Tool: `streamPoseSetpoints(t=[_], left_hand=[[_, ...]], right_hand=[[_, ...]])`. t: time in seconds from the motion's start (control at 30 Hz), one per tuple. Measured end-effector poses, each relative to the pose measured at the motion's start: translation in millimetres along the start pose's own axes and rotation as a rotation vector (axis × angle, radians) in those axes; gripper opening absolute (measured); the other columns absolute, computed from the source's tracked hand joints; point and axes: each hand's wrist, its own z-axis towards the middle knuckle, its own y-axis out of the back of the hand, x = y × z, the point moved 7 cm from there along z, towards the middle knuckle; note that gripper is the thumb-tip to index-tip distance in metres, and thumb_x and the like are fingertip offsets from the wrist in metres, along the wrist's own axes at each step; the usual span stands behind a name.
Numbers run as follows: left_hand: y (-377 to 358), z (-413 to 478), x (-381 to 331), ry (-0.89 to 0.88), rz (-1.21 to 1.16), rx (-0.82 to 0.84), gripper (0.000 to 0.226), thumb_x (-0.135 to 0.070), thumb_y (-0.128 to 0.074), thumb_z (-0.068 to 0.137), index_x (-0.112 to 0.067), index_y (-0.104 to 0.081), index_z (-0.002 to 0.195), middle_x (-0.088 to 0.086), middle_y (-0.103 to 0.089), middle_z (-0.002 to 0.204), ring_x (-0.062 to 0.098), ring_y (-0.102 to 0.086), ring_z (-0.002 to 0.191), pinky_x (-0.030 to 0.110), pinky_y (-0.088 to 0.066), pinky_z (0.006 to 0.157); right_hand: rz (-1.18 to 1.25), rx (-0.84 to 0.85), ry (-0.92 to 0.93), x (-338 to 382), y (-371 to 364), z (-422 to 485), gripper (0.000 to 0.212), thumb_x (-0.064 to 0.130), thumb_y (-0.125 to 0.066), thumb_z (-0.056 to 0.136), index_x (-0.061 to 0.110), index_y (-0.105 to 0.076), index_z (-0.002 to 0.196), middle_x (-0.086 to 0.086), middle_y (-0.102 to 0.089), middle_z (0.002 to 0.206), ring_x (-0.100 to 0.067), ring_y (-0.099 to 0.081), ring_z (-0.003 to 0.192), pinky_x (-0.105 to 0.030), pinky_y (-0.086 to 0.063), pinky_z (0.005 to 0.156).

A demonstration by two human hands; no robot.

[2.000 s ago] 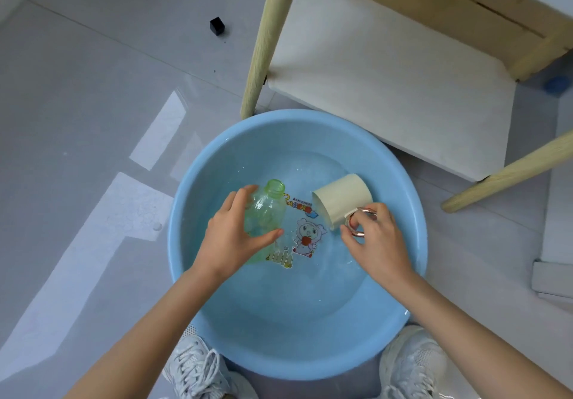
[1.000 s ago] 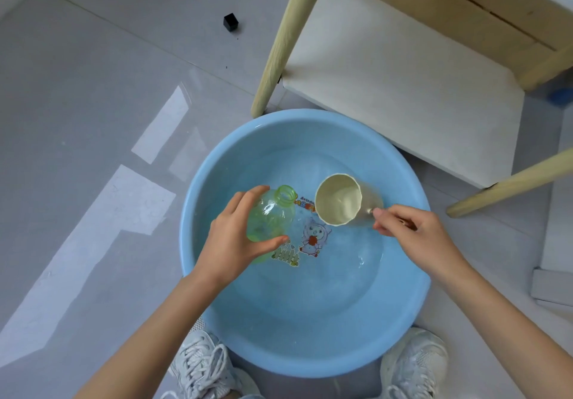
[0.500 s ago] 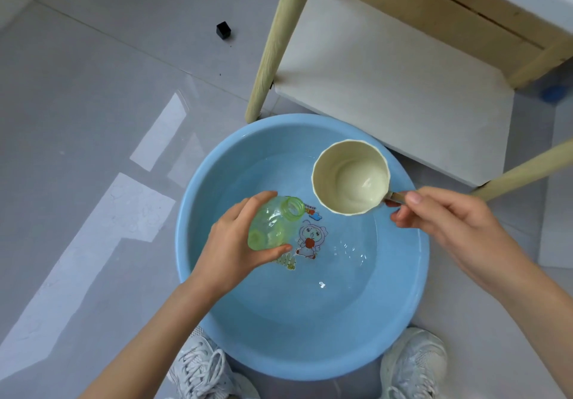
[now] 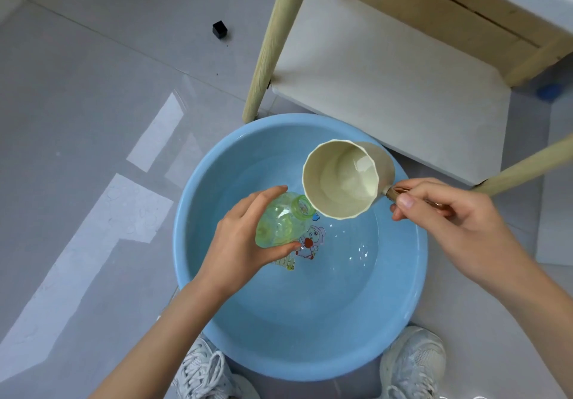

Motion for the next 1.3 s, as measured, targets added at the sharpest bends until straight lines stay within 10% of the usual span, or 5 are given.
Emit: streamPoseSetpoints(t=[1.3], left_hand=[[3,6,-7,-0.004,-0.023,-0.011,0.077,-0.051,-0.078,0.066,-0.038,-0.041,0.132,-0.021,-0.055,0.121,0.004,-0.050,0.115,0.019,-0.040,0.094]], right_hand=[[-0.357,-0.085,0.338,46,-1,-11,0.025,0.038,-0.055,0.087,0.018,-0.063,0.073,0.001,-0.058,0.103,-0.010,-0.059,0.098,-0.007,-0.037,0.080]])
